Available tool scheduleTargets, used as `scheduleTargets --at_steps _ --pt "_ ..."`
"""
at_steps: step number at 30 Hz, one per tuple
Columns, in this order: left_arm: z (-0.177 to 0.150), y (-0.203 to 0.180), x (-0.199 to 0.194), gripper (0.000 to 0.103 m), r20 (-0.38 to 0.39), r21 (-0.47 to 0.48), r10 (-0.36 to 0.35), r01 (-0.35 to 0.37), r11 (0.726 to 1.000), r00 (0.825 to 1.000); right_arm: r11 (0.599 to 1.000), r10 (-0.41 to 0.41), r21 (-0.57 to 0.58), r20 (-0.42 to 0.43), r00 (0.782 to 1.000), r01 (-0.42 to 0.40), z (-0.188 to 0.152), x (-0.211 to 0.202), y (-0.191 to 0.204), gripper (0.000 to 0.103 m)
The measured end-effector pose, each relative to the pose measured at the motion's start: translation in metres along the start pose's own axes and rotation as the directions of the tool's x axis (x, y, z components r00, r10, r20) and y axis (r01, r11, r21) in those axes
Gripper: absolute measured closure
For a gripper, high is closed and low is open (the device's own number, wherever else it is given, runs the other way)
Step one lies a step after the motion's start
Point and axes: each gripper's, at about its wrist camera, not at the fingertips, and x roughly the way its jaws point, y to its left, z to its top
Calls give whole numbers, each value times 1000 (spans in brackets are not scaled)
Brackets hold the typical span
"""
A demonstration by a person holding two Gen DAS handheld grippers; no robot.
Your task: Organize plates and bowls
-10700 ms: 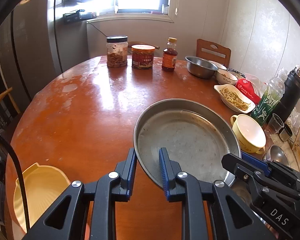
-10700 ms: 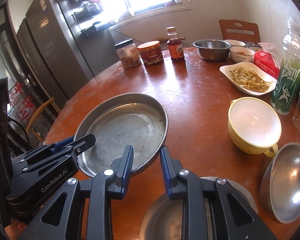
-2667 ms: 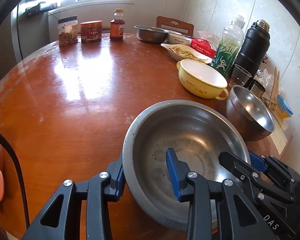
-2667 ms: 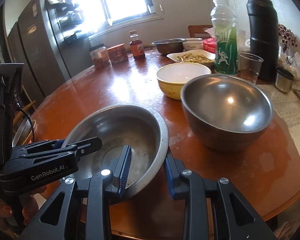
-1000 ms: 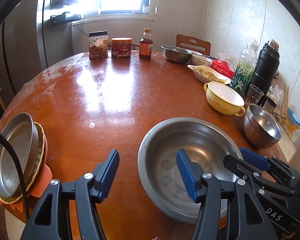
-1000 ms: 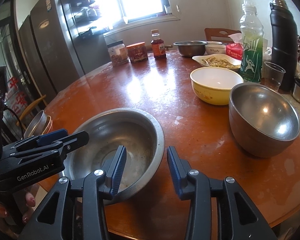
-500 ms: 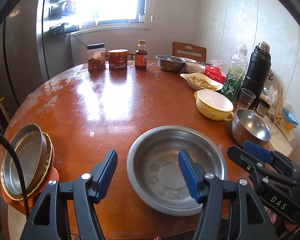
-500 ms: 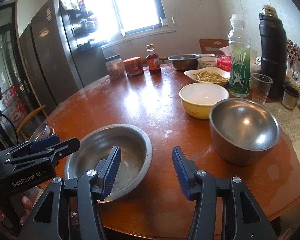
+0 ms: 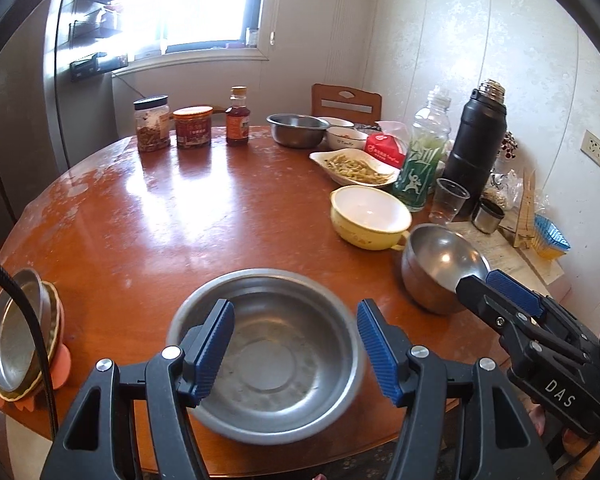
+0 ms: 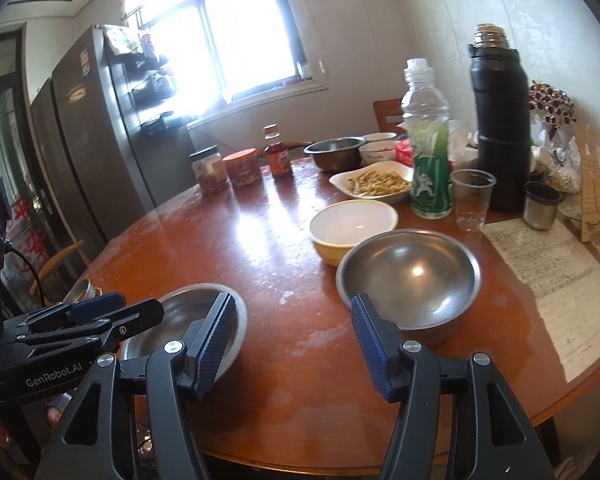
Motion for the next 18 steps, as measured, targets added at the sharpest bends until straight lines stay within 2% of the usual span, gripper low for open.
scheduleTargets --at_steps 8,15,18 --pt "17 -41 16 39 -21 37 -48 49 998 999 995 -94 41 38 995 92 13 -13 -48 40" --pt "33 -70 46 39 -63 39 -106 109 993 992 984 -166 61 8 986 165 20 -6 -85 40" --pt "37 -78 59 39 -82 41 -120 124 991 989 982 -170 76 -16 985 171 21 3 -95 40"
